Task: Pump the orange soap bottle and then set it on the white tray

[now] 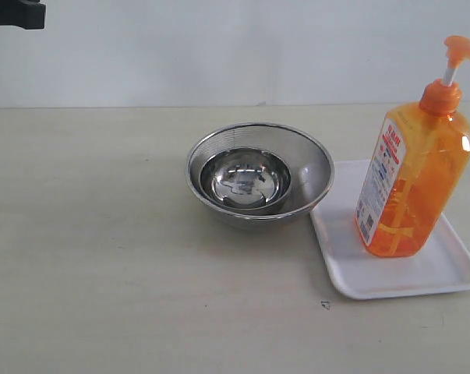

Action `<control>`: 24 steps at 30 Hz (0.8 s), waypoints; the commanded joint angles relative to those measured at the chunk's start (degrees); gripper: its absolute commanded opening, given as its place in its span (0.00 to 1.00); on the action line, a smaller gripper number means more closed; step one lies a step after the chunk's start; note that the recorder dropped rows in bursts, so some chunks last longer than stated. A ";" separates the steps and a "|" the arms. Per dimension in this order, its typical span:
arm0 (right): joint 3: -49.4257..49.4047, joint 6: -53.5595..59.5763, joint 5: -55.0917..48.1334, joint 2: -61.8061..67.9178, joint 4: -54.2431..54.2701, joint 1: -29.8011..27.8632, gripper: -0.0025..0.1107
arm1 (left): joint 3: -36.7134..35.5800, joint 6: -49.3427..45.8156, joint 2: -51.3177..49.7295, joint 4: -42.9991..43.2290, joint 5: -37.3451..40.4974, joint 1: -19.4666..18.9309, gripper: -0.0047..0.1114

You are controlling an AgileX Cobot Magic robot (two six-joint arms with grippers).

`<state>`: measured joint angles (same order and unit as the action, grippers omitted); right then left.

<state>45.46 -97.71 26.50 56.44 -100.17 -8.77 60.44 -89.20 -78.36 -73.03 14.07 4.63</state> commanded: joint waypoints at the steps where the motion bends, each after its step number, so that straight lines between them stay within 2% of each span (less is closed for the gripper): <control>1: -1.13 -1.21 -1.33 -1.61 0.22 3.26 0.02 | -0.19 -0.21 0.24 -0.61 0.33 -0.02 0.08; 8: -7.89 -4.82 -10.64 -6.26 0.22 7.94 0.02 | -0.19 -0.21 0.24 -0.61 0.33 -0.02 0.08; 16: -15.94 -8.03 -15.55 -13.08 0.22 7.93 0.02 | -0.19 -0.21 0.24 -0.61 0.22 -0.02 0.08; 24: -21.69 -9.82 -15.80 -20.04 0.22 7.93 0.02 | -0.19 -0.21 0.24 -0.61 0.22 -0.02 0.08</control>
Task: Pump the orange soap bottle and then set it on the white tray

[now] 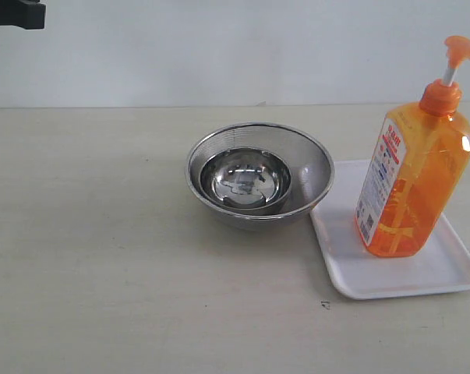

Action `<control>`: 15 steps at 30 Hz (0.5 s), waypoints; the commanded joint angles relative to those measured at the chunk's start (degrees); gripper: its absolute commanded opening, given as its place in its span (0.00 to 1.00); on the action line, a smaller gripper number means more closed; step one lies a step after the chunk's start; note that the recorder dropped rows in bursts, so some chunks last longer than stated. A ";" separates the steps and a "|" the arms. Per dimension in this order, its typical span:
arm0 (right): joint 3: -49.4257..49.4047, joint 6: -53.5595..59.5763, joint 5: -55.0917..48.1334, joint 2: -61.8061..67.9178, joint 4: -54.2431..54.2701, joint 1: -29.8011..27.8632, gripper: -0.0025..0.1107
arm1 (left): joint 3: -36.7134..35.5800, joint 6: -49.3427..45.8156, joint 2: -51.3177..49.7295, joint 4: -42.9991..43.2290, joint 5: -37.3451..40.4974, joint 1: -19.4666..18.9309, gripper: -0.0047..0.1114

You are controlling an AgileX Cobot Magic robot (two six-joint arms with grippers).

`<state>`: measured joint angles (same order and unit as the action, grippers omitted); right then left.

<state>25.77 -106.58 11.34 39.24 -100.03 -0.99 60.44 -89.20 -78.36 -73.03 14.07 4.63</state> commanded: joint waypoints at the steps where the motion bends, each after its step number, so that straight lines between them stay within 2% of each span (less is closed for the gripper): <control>1: -2.50 -0.95 -0.64 -3.44 0.08 0.15 0.02 | -0.19 -0.21 0.24 -0.61 0.22 -0.02 0.08; 15: -16.62 -4.35 -0.16 -22.19 0.08 0.15 0.02 | -0.19 -0.21 0.24 -0.61 0.22 -0.02 0.08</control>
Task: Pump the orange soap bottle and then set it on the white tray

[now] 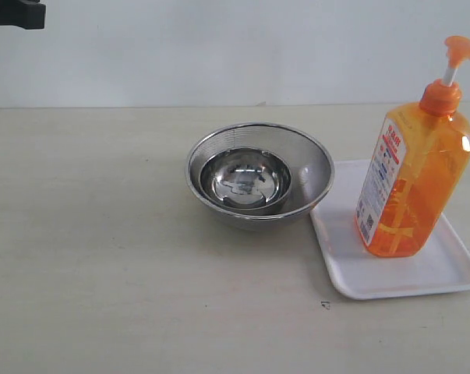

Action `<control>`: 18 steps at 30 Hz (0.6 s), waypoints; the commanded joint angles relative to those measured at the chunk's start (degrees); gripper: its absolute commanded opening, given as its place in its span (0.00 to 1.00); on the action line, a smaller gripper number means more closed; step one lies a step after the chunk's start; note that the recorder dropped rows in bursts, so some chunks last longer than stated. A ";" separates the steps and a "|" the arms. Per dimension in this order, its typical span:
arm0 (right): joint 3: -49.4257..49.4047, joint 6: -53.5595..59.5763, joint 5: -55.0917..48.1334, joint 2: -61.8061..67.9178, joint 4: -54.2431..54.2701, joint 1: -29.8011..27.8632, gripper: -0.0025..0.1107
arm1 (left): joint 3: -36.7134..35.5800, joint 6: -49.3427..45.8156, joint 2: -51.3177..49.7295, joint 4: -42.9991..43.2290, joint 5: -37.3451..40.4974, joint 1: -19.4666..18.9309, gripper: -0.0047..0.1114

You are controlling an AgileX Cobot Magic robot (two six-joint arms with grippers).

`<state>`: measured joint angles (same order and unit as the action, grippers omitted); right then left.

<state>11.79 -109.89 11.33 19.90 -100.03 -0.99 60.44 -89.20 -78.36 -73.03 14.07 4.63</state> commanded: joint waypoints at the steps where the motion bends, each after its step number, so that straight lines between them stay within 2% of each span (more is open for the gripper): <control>1: -3.13 -1.08 -0.06 -3.41 0.08 0.15 0.02 | -0.19 -0.21 0.24 -0.61 0.22 -0.02 0.08; 12: -7.75 -1.18 -0.65 -12.69 0.32 0.15 0.02 | -0.19 -0.21 0.24 -0.61 0.22 -0.02 0.08; 18: -7.75 -1.18 -1.42 -13.39 0.32 0.15 0.02 | -0.19 -0.21 0.24 -0.61 0.22 -0.02 0.08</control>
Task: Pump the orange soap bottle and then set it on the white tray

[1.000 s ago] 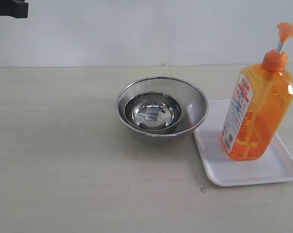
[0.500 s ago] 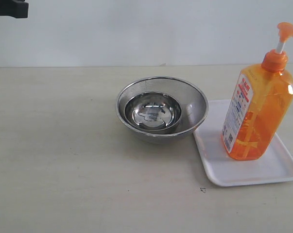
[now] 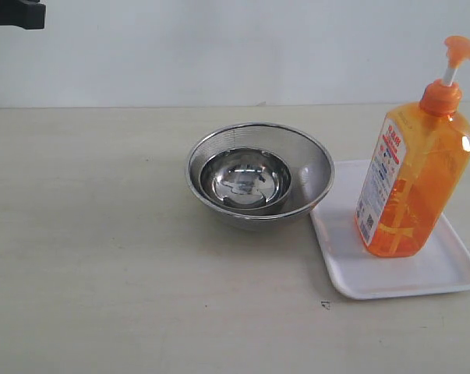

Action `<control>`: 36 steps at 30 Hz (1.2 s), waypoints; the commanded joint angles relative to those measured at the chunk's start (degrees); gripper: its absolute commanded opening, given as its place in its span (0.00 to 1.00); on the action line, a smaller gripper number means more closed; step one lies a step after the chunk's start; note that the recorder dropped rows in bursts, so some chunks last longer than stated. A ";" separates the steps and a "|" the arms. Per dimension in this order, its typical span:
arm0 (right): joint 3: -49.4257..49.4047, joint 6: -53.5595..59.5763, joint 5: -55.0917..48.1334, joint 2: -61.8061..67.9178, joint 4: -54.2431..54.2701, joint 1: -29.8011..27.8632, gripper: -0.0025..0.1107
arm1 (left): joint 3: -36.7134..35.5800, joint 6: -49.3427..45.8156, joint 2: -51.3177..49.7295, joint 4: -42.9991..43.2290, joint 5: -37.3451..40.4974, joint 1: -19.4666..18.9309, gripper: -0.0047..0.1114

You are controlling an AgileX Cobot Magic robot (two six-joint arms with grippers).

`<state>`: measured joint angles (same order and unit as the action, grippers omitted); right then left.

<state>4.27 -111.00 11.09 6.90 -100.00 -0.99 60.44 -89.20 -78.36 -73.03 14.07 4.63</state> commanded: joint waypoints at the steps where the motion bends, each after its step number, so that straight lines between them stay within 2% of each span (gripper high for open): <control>1: -0.23 -0.07 -1.30 -0.38 0.30 0.15 0.02 | -0.19 -0.21 0.24 -0.61 0.22 -0.02 0.08; 12: -0.23 -1.48 -1.42 -0.38 0.70 0.15 0.02 | -0.19 -0.21 0.24 -0.61 0.22 -0.02 0.08; 15: -0.23 4.38 -1.42 -0.38 5.35 0.15 0.02 | -0.19 -0.21 0.24 -0.61 0.22 -0.02 0.08; 18: -0.23 18.72 -1.42 -0.38 17.46 0.15 0.02 | -0.19 -0.21 0.24 -0.61 0.22 -0.02 0.08; 24: -0.23 61.48 -1.53 -0.38 59.00 0.15 0.02 | -0.19 -0.21 0.24 -0.61 0.22 -0.02 0.08; 27: -0.23 76.66 -3.32 -0.38 75.72 0.15 0.02 | -0.19 -0.21 0.24 -0.61 0.22 -0.02 0.08; 31: -0.23 89.29 -6.62 -0.38 90.04 0.15 0.02 | -0.19 -0.21 0.24 -0.61 0.22 -0.02 0.08; 36: -0.23 100.20 -9.79 -0.38 100.00 0.15 0.02 | -0.19 -0.21 0.24 -0.61 0.22 -0.02 0.08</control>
<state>3.94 -17.72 3.29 6.62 -5.99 -0.99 60.44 -89.20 -78.36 -73.03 14.07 4.63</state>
